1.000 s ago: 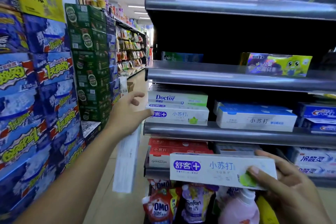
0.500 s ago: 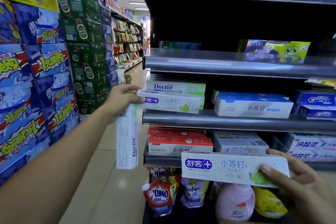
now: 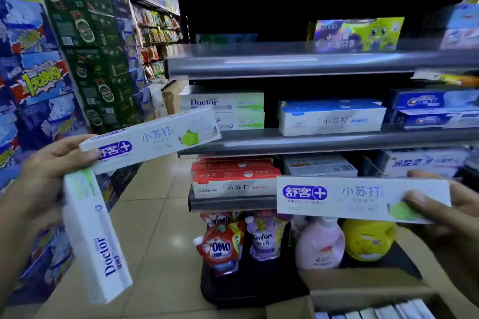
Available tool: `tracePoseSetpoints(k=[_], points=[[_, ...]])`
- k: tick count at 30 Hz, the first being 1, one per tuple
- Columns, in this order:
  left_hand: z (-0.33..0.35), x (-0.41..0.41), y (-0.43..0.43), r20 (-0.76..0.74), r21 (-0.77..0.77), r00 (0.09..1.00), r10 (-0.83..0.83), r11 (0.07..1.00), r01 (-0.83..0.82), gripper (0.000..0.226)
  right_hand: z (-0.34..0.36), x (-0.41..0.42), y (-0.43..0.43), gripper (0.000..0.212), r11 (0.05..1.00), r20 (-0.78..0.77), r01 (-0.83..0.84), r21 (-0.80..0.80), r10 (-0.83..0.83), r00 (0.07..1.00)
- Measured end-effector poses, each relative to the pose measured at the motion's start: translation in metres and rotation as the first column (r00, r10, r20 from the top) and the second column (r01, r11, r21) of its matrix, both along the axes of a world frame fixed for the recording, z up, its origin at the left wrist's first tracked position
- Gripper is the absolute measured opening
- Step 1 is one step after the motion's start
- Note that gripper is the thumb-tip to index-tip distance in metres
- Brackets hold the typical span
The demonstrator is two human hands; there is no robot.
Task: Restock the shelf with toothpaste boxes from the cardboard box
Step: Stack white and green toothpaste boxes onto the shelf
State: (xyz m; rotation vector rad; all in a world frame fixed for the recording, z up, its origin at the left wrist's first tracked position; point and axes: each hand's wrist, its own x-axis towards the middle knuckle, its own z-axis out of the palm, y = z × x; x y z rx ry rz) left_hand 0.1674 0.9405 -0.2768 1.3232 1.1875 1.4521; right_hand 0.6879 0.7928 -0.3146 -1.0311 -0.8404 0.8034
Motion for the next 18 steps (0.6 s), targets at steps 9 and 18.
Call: tracePoseSetpoints(k=[9,18], points=[[-0.125,0.191,-0.035,0.144,-0.28,0.95,-0.276,0.91,0.307,0.038,-0.016,0.082,-0.058,0.034,0.981,0.156,0.18,-0.074,-0.167,0.974],[-0.249,0.367,-0.069,0.089,-0.613,0.906,-0.413,0.695,0.377,0.02,-0.103,0.178,-0.118,0.041,0.867,0.124,0.339,-0.365,-0.316,0.941]])
